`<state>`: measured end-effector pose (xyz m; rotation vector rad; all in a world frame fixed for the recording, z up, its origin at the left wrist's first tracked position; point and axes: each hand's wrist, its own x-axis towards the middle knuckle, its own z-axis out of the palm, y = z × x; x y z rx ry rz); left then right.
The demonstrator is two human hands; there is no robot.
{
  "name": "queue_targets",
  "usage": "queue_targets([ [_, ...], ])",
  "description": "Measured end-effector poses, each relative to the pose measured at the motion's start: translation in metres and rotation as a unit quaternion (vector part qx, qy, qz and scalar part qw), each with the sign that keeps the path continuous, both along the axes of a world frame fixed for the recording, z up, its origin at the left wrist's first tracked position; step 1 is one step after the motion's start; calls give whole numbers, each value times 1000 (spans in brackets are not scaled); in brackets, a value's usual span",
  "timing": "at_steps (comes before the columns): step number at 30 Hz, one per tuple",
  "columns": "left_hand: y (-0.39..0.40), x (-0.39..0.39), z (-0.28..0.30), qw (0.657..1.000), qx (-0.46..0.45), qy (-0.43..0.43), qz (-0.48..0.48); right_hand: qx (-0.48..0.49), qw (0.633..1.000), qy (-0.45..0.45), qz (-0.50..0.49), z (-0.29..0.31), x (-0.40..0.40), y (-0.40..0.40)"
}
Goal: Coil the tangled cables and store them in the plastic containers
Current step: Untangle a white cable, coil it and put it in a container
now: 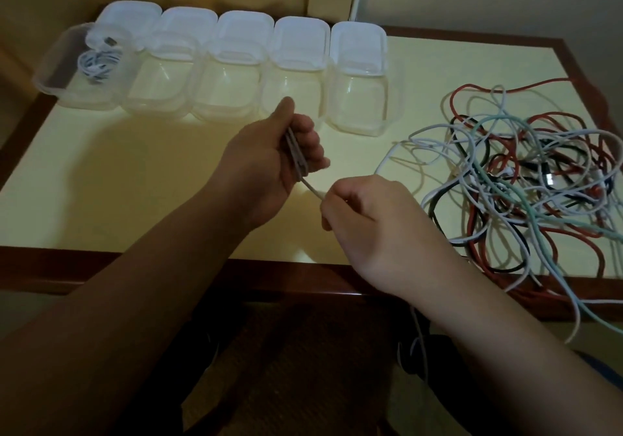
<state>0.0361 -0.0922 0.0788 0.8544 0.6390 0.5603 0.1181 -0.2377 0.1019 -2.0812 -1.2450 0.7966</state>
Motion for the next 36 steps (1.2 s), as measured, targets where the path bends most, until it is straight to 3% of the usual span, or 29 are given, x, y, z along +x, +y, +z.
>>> queue_targets([
  [2,0,0,-3,984,153,78,-38,35,999,-22,-7,4,-2,-3],
  [4,-3,-2,-4,937,305,147,-85,89,996,-24,-11,4,3,-3],
  [7,-9,-3,-3,893,383,167,-165,170,983,-71,0,-2,14,-3],
  [9,-13,0,-2,902,342,170,-204,204,972,-114,-22,-6,21,-2],
  [11,-15,1,0,920,261,188,-225,223,967,-102,-74,-6,29,-1],
  [13,-16,0,4,926,165,155,-303,233,964,-53,-114,-1,36,-3],
  [17,-13,-5,14,908,-20,0,-418,239,956,100,-140,2,46,-2],
  [21,-13,-4,12,923,-164,-97,-335,159,956,207,-136,-20,40,8],
  [25,-11,-5,7,925,-275,-172,-199,62,977,184,-93,-32,27,14],
  [28,-11,0,8,964,-214,-137,-78,26,986,155,-57,-23,17,12],
  [32,0,4,-2,999,-20,-24,7,-6,994,109,-11,-9,8,5],
  [34,9,1,-9,990,134,46,1,0,995,100,6,-2,5,2],
  [36,13,-3,-13,948,289,124,-44,27,992,121,5,4,5,0],
])
